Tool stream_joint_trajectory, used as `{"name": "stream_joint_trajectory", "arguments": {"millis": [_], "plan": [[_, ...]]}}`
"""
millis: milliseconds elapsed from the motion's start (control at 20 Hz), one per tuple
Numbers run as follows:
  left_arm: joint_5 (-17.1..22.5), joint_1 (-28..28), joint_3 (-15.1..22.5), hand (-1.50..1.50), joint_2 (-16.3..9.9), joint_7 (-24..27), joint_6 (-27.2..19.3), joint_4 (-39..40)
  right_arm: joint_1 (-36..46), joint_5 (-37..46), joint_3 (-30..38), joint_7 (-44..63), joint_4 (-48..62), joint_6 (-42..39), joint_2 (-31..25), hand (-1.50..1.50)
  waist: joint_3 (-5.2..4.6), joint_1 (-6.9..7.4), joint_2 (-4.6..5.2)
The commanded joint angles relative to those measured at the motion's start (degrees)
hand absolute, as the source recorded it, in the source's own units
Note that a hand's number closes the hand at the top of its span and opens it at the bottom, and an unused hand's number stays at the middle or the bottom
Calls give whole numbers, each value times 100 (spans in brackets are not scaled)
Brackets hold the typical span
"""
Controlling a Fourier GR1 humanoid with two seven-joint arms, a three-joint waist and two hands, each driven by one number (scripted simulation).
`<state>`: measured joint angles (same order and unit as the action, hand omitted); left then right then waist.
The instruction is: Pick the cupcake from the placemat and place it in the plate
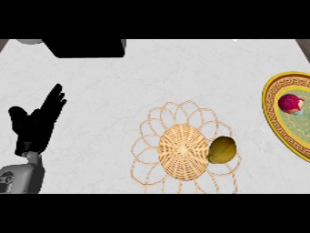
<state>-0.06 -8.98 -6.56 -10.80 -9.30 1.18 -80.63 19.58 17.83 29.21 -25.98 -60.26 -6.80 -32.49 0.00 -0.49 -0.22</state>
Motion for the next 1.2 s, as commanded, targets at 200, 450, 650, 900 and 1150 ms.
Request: {"name": "stream_joint_trajectory", "arguments": {"millis": [200, 450, 650, 900, 1150], "plan": [[-2, 74, 40, 0, 26, -67, 21, -156, 139, -1719, 755, 1712, -495, -1367, -77, -150, -8, -23, -14], [20, 177, -13, 0, -93, -214, 72, -448, -218, -2566, 1112, 1904, -37, -2382, -427, -150, 1, 38, 7], [32, 35, -138, 0, -1, 213, 98, 96, -150, -2410, 828, 1368, 137, -2129, -461, -150, 0, 57, 24], [-159, -5, 83, 0, 178, -62, -83, -137, -606, -2488, 1053, 717, 578, -2475, -864, -150, 1, 49, 21], [9, -114, -105, 0, 39, 102, 121, 27, -300, -2198, 1089, -233, 2049, -2601, -1490, -150, 5, 85, 34]]}}
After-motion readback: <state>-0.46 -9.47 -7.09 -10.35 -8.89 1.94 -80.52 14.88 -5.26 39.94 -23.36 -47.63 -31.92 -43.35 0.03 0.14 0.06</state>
